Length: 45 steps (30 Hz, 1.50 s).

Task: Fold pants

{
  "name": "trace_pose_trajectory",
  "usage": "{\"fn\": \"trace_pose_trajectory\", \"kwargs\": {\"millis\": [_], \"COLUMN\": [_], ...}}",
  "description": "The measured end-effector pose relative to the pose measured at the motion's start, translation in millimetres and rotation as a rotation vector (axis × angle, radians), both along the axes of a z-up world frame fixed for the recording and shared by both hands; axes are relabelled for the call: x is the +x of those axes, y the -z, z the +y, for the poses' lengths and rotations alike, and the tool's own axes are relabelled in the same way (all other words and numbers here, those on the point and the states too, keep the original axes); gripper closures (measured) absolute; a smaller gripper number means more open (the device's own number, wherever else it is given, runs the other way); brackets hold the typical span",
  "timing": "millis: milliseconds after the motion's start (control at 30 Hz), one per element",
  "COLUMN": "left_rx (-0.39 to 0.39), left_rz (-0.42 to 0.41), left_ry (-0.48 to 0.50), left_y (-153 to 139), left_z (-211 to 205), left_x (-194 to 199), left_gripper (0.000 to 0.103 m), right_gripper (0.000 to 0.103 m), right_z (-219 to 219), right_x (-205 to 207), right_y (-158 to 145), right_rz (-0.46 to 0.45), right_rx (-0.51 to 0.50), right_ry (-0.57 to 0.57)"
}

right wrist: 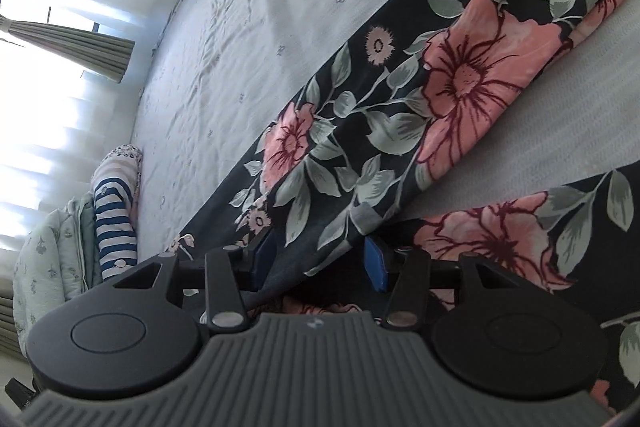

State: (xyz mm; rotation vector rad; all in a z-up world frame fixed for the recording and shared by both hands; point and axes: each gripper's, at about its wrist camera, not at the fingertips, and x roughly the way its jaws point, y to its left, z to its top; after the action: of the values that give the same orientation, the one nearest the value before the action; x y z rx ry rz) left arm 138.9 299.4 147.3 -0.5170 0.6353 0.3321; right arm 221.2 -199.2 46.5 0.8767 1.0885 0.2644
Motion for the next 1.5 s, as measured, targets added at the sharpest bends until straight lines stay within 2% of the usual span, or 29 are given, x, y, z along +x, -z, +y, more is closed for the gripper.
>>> {"fn": "trace_pose_trajectory", "kwargs": {"millis": [67, 200, 300, 367, 467, 600, 900, 933, 967, 1000, 1067, 1233, 1500], "left_rx": [0.000, 0.002, 0.014, 0.019, 0.019, 0.033, 0.035, 0.033, 0.031, 0.028, 0.024, 0.017, 0.016], "left_rz": [-0.003, -0.001, 0.004, 0.008, 0.015, 0.023, 0.035, 0.036, 0.037, 0.037, 0.037, 0.029, 0.021], "left_ry": [0.002, 0.003, 0.004, 0.003, 0.002, 0.000, -0.001, -0.002, -0.003, -0.002, 0.001, 0.017, 0.052], "left_y": [0.4, 0.9, 3.0, 4.8, 9.0, 14.1, 22.6, 23.3, 23.8, 24.5, 25.1, 23.6, 23.3], "left_z": [0.9, 0.3, 0.4, 1.2, 3.5, 3.5, 2.1, 2.6, 3.2, 3.8, 3.7, 0.1, -12.6], "left_x": [0.0, -0.5, -1.3, -1.5, -0.6, 2.0, 2.3, 1.6, 1.5, 0.8, -1.2, -8.3, -39.1], "left_gripper": [0.086, 0.086, 0.086, 0.086, 0.086, 0.086, 0.086, 0.086, 0.086, 0.086, 0.086, 0.086, 0.086], "right_gripper": [0.043, 0.059, 0.066, 0.068, 0.069, 0.078, 0.077, 0.081, 0.098, 0.099, 0.101, 0.101, 0.101], "right_z": [-0.3, -12.4, -26.2, -35.6, -43.0, -46.6, -44.6, -45.4, -46.0, -46.6, -47.4, -43.0, -56.2], "right_x": [2.8, 13.1, 16.9, 17.3, 21.2, 24.4, 35.6, 36.6, 36.9, 36.5, 31.7, 4.1, -77.1], "right_y": [-3.3, -2.6, 0.4, 1.1, -0.2, -1.8, 3.7, 4.0, 3.6, 2.4, -4.0, -40.5, -100.0], "right_rz": [-0.017, -0.020, -0.027, -0.034, -0.044, -0.059, -0.078, -0.071, -0.060, -0.053, -0.065, -0.178, -0.273], "right_rx": [-0.020, -0.026, -0.027, -0.035, -0.095, -0.161, -0.169, -0.173, -0.187, -0.205, -0.246, -0.396, -0.498], "right_ry": [0.015, 0.083, 0.145, 0.180, 0.218, 0.241, 0.236, 0.242, 0.251, 0.259, 0.262, 0.245, 0.256]}}
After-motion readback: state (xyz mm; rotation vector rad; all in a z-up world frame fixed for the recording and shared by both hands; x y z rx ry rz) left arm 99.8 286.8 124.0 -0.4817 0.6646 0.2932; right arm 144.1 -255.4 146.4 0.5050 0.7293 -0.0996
